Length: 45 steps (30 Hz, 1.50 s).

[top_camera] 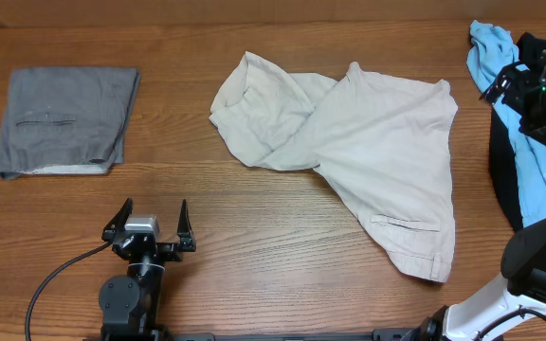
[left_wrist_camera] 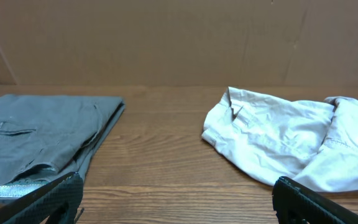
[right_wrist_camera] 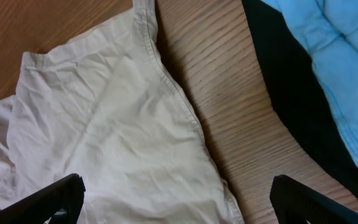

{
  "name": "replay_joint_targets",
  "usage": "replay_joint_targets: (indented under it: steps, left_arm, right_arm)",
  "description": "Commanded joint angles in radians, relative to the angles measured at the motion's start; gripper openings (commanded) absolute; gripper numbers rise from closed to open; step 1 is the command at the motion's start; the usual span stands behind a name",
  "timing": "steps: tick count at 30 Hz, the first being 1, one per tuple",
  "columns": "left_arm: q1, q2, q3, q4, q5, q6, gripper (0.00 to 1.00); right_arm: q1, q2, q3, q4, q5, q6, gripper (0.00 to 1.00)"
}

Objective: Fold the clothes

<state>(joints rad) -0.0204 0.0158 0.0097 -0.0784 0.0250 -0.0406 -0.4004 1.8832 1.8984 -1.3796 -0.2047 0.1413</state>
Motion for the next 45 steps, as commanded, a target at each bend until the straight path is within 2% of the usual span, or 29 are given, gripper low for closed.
replay_joint_targets:
  steps: [1, 12, 20, 31, 34, 38, 40, 45]
  left_arm:
    - [-0.008, -0.010, -0.005, 0.002, -0.003, 0.026, 1.00]
    - [-0.008, -0.010, -0.005, 0.002, -0.003, 0.026, 1.00]
    - [-0.008, -0.010, -0.005, 0.002, -0.003, 0.026, 1.00]
    - [-0.008, -0.010, -0.005, 0.002, -0.003, 0.026, 1.00]
    - [-0.008, -0.010, -0.005, 0.002, -0.003, 0.026, 1.00]
    - [-0.008, -0.010, -0.005, 0.002, -0.003, 0.026, 1.00]
    - [-0.008, -0.010, -0.005, 0.002, -0.003, 0.026, 1.00]
    - [-0.008, -0.010, -0.005, 0.002, -0.003, 0.026, 1.00]
  right_arm:
    - [0.003, -0.010, -0.051, 0.005, -0.010, 0.016, 1.00]
    - [0.008, -0.010, -0.209, 0.004, -0.022, 0.055, 1.00]
    - [-0.012, -0.030, -0.249, -0.117, 0.082, 0.092, 1.00]
    - [-0.015, -0.318, -0.287, -0.209, 0.069, 0.144, 1.00]
    - [-0.016, -0.394, -0.353, -0.207, 0.069, 0.149, 0.92]
    - [-0.016, -0.462, -0.498, -0.183, 0.062, 0.183, 0.70]
    - [-0.016, -0.482, -0.593, -0.152, 0.030, 0.206, 0.66]
    - [-0.016, -0.486, -0.786, -0.051, -0.005, 0.243, 0.66]
